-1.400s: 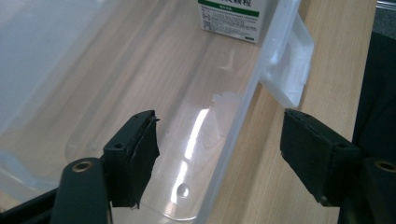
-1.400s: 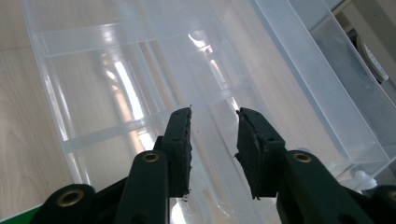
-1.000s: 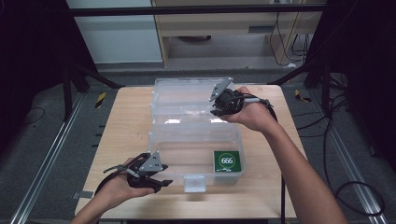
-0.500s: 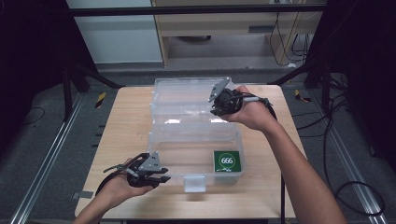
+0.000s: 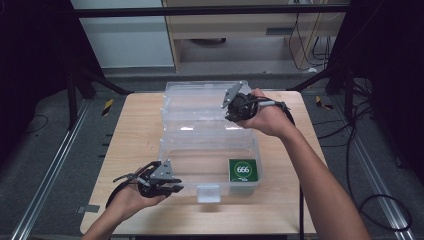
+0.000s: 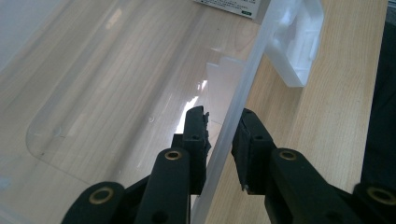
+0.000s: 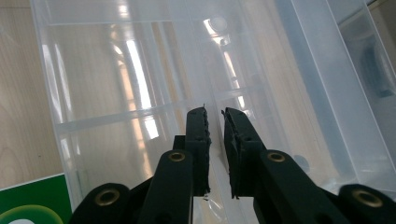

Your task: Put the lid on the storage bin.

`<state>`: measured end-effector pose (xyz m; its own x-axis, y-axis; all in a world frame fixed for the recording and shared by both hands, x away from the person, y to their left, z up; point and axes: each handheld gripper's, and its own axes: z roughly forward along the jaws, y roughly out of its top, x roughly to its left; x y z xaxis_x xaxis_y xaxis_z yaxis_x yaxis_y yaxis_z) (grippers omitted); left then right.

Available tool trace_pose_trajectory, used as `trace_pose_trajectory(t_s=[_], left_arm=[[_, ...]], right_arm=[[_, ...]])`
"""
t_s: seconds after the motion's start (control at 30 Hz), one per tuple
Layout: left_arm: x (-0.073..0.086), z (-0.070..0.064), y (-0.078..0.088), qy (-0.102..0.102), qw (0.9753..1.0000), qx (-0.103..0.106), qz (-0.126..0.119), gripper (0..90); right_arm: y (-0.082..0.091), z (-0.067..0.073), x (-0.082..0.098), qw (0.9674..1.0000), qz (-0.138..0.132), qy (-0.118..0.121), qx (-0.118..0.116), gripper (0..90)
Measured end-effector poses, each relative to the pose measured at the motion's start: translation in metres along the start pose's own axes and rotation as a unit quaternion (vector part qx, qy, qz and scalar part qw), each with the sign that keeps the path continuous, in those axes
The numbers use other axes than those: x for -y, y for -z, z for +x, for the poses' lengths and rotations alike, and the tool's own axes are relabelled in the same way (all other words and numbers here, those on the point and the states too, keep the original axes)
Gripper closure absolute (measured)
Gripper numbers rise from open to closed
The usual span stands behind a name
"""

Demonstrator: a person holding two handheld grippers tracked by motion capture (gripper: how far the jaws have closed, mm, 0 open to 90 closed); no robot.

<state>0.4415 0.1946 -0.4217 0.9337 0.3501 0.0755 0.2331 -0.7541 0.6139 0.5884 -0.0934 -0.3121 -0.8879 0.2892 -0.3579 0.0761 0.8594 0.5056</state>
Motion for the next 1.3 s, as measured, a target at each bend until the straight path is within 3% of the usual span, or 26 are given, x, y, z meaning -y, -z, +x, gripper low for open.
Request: trace_pose_trajectory(t_s=[0.17,0.6,0.97,1.3], left_arm=[[0.0,-0.001,0.0,0.005,1.0,-0.003,-0.001,75.4],[0.001,-0.002,-0.001,0.011,0.9999,-0.009,-0.006,74.7],[0.0,-0.004,-0.001,0.016,0.9997,-0.016,-0.004,74.0],[-0.003,-0.002,-0.005,0.017,0.9996,-0.023,-0.007,73.0]], right_arm=[[0.003,0.003,-0.004,0.9997,0.008,0.021,-0.01,85.5],[0.011,0.01,-0.006,0.9993,-0.002,0.03,-0.022,88.4],[0.027,0.03,-0.003,0.9988,-0.021,0.04,-0.02,88.7],[0.024,0.023,-0.001,0.9988,-0.023,0.037,-0.022,88.5]])
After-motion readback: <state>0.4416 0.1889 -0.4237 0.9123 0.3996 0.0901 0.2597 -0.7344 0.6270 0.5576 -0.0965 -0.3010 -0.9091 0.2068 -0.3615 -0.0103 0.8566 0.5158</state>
